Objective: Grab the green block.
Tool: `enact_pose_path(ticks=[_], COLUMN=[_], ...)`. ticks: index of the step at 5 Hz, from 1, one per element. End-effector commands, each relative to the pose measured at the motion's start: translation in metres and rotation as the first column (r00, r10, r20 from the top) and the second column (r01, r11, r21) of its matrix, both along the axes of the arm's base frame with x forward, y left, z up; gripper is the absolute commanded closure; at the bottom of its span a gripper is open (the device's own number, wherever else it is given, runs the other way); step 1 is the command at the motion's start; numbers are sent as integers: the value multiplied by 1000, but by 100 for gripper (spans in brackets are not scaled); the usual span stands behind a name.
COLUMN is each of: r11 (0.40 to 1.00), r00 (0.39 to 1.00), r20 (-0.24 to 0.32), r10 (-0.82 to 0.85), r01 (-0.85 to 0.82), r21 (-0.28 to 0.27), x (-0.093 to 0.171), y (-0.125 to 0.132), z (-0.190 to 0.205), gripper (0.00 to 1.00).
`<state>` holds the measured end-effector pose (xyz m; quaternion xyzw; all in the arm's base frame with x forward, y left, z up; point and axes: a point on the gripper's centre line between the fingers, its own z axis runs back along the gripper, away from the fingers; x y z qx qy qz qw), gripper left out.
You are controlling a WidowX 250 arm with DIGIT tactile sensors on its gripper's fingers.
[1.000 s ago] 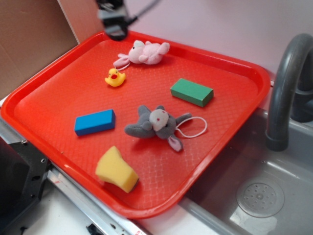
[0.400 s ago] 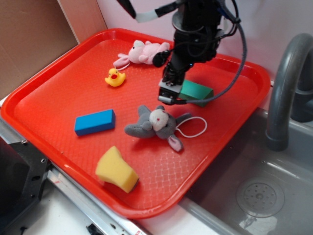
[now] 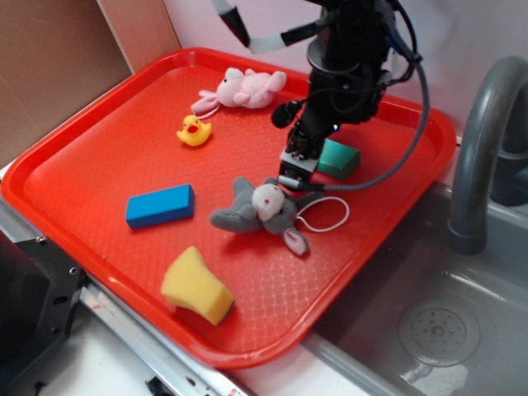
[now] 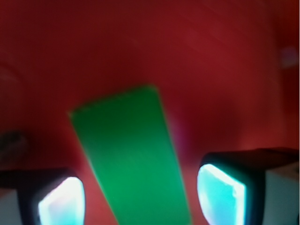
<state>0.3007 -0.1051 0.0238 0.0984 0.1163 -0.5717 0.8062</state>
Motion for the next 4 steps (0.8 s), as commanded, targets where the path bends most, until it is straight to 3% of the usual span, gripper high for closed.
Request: enact_pose_path(ticks=[1, 2, 3, 4], r11=[999, 989, 926, 810], r00=[1000, 990, 898, 764], r20=[-5, 35, 229, 271], r10=[29, 140, 375, 585], r01=[-29, -138, -355, -565], r21=[-19, -43, -128, -157], x=[-3, -7, -22, -45], y=[2, 11, 46, 74], z=[4, 11, 59, 108], gripper=[100, 100, 100, 100])
